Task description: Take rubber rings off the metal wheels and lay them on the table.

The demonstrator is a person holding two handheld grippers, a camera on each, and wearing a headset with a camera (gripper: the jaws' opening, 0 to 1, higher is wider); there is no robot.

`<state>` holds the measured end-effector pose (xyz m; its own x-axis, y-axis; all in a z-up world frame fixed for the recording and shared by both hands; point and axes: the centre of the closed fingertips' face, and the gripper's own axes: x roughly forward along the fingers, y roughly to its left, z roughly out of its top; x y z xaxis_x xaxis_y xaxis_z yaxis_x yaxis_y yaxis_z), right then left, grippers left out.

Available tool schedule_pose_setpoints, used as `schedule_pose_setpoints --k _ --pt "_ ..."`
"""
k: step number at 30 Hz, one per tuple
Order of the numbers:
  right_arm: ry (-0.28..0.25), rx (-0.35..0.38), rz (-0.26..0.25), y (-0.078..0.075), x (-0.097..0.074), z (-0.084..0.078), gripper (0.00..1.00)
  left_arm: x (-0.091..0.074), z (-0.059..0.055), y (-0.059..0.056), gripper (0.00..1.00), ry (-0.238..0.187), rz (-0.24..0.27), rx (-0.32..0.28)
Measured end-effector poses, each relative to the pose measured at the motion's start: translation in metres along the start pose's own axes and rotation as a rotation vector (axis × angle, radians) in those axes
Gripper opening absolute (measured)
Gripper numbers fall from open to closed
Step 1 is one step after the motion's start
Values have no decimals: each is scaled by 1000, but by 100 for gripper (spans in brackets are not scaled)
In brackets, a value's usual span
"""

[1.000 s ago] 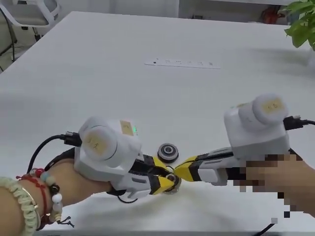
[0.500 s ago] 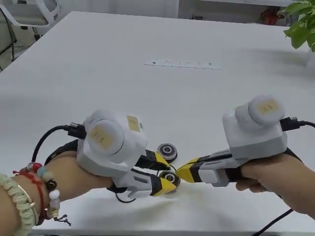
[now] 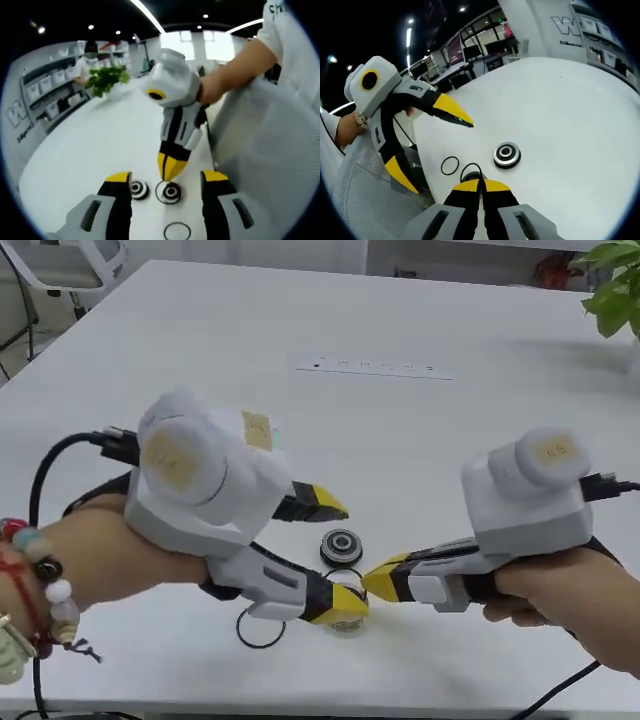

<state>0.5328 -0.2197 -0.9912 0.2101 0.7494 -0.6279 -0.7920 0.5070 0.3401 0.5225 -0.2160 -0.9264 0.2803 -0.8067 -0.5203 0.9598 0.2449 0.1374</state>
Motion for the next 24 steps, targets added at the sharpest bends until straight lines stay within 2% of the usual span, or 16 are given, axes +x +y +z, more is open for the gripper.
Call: schedule_pose_setpoints --k 3,4,5,7,11,13,20,24 --pt "-1 0 -1 -1 0 0 0 -9 6 4 61 -17 20 -12" --pt "-2 -1 -3 -2 0 0 0 -13 9 3 63 -33 20 -50" --pt "-2 -1 -3 -2 0 0 0 -16 11 3 64 -43 22 -63" --pt "-8 3 -1 -2 -1 2 0 -24 15 4 67 -55 38 -51" --pt "-18 5 3 -1 -1 4 0 -40 14 4 70 -37 65 -29" --pt "-14 5 4 0 -1 4 0 -49 14 5 74 -41 82 -26" --pt "-12 9 11 1 0 3 0 -74 3 1 79 -17 131 -31" --pt "-13 11 14 1 0 4 0 -84 -8 -2 78 7 158 -61"
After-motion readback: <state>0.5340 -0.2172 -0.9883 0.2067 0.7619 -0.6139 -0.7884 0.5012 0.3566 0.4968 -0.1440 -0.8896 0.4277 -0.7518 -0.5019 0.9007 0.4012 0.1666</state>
